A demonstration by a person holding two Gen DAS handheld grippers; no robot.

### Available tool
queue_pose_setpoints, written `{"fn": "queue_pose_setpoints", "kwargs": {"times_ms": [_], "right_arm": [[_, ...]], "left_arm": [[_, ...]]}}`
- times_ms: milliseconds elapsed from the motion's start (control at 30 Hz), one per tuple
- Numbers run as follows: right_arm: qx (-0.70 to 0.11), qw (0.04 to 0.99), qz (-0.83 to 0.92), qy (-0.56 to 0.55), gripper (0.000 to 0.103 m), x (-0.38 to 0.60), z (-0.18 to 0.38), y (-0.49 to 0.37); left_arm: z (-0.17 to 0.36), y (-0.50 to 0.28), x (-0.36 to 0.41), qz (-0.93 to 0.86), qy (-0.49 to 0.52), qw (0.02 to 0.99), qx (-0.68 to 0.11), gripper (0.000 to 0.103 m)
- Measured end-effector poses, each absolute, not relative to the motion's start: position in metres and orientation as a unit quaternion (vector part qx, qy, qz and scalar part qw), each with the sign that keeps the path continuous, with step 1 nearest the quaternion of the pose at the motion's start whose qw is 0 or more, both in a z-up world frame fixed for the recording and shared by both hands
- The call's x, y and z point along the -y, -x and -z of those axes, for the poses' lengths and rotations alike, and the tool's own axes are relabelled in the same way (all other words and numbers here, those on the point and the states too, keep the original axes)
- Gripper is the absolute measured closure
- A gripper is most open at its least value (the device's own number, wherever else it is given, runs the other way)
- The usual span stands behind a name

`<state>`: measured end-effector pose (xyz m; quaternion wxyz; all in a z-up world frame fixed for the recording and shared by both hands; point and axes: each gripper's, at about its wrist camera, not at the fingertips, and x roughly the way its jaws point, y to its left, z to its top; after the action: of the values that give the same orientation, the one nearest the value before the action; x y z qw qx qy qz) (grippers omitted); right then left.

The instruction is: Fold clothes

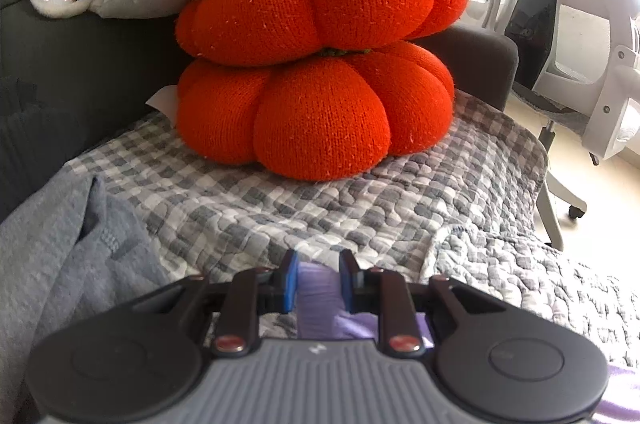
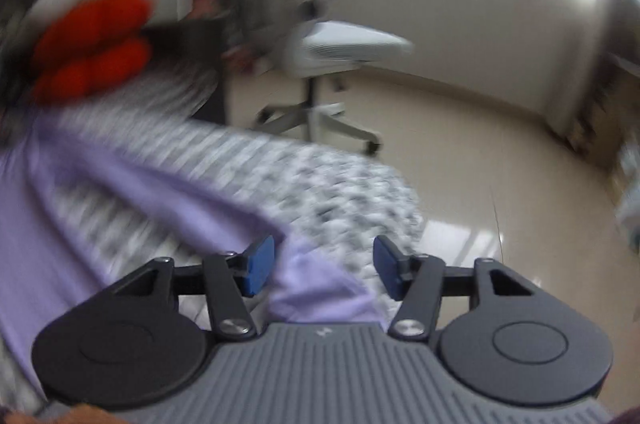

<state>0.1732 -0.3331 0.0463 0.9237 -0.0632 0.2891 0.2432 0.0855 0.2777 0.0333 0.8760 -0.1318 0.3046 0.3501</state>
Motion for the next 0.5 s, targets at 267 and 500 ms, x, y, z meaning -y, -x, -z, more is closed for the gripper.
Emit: {"fn": "queue_pose_setpoints", "kwargs": {"times_ms": [267, 500], "right_arm": [[-0.438, 0.884, -0.157, -0.056, 0.063, 0.352, -0.002, -0.226], [-0.391, 0.909, -0.138, 0.048, 0.102, 0.322, -0.024, -0.206]], "left_arm": [[-0.032, -0.086, -0.275, -0.349, 0.131, 0.875, -0.308, 0.081], [-0.033, -0.087, -0.272, -0.354, 0.122, 0.876, -0.302, 0.081]]}}
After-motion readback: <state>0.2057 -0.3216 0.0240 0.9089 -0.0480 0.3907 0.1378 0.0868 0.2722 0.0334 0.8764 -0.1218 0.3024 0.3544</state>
